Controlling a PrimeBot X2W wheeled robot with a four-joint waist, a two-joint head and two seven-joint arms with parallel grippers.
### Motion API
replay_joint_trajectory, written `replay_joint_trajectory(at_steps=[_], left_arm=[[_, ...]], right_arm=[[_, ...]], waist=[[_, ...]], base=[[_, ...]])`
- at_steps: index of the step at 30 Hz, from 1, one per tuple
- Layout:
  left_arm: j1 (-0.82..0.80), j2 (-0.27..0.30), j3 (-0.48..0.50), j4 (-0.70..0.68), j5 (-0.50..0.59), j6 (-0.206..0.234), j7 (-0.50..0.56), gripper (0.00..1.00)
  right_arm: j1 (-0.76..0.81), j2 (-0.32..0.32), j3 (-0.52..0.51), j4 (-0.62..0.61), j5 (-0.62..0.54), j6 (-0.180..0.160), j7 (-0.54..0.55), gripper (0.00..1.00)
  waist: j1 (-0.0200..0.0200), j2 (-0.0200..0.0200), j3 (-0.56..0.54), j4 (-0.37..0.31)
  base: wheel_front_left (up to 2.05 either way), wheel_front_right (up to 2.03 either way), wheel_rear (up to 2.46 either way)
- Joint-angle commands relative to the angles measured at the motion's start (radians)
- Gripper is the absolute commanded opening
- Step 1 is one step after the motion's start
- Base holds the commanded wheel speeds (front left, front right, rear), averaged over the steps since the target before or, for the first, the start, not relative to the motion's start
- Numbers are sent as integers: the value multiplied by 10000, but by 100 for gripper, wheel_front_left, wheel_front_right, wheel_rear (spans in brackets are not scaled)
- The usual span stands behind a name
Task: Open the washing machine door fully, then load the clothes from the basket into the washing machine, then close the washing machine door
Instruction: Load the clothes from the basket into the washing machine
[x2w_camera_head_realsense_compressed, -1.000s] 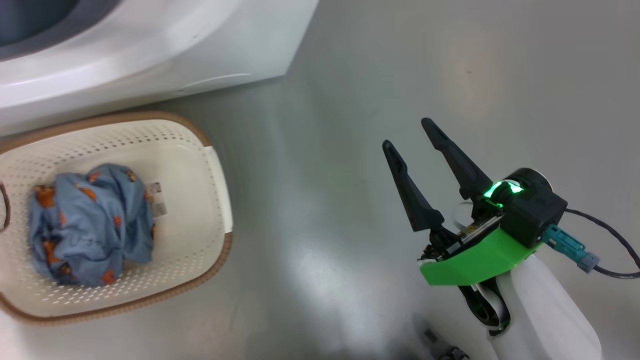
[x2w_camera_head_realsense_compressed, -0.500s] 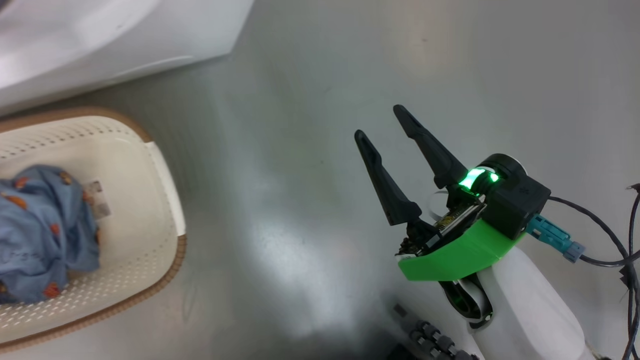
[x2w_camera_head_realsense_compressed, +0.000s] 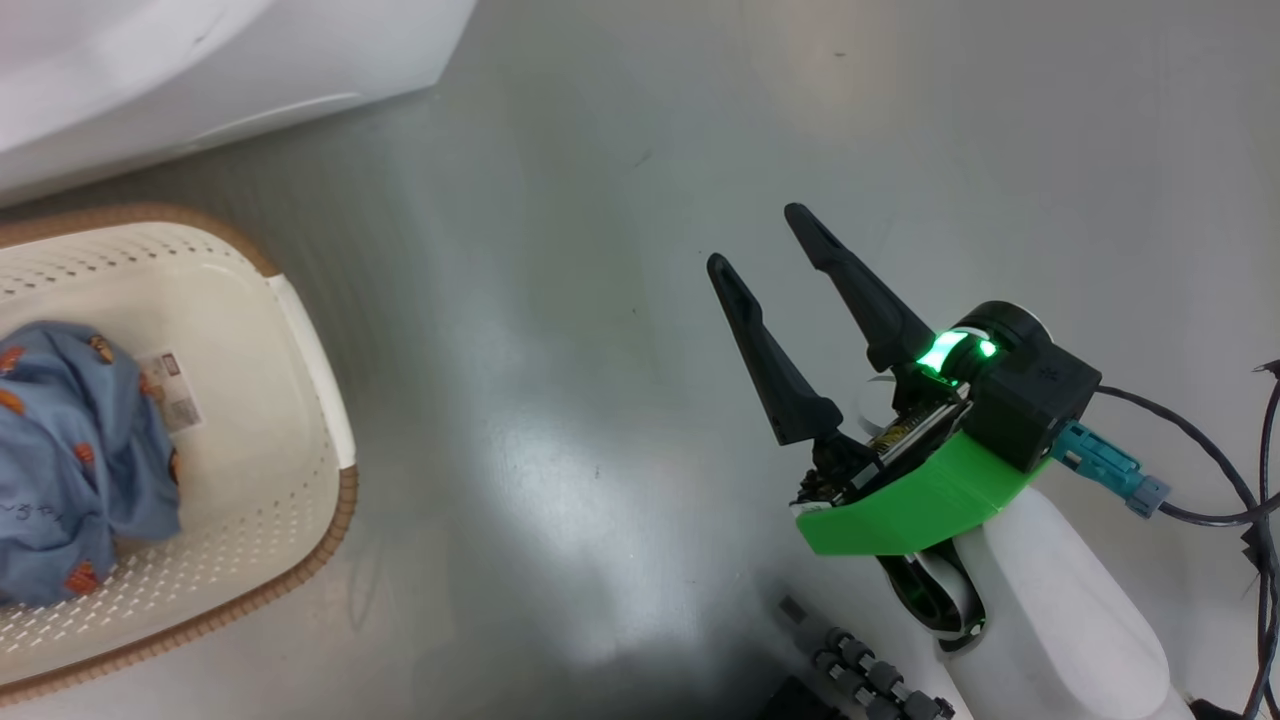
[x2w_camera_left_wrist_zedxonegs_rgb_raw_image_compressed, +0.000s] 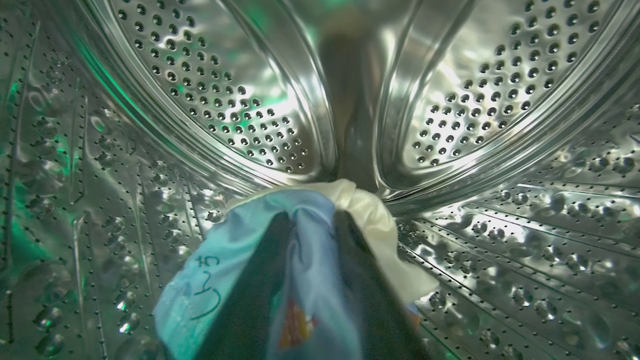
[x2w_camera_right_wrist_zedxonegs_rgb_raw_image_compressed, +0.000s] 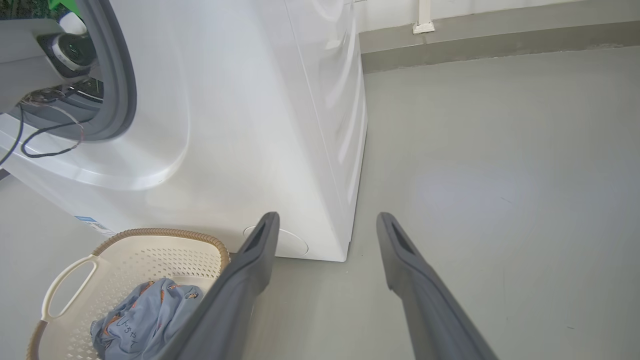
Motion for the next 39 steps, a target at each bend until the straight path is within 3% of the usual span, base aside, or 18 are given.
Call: replay_joint_trajectory(at_steps=[1, 10, 19, 28, 39], left_arm=[[-204, 324, 17, -111, -33, -179, -83, 100], [270, -14, 96, -91, -387, -386, -528, 100], [1830, -367, 34, -681, -658, -357, -875, 100], [4748, -652, 142, -2904, -893, 344, -1445, 100], [9104, -596, 183, -7191, -742, 1788, -1672, 100]], right_arm=[[206, -41, 145, -188, -1, 16, -45, 100], [343, -163, -39, -165, -125, 16, -45, 100], [681, -324, -420, -138, -331, 16, -45, 100], [1214, -405, -817, -43, -544, 16, -45, 100], [1833, -497, -1404, -37, -846, 16, -45, 100]], waist=[[0, 0, -69, 115], [0, 0, -462, 495], [0, 0, -1153, 1034], [0, 0, -2104, 1510], [0, 0, -3225, 2006]], base=[[0, 0, 0], [0, 0, 0], [0, 0, 0], [0, 0, 0], [0, 0, 0]])
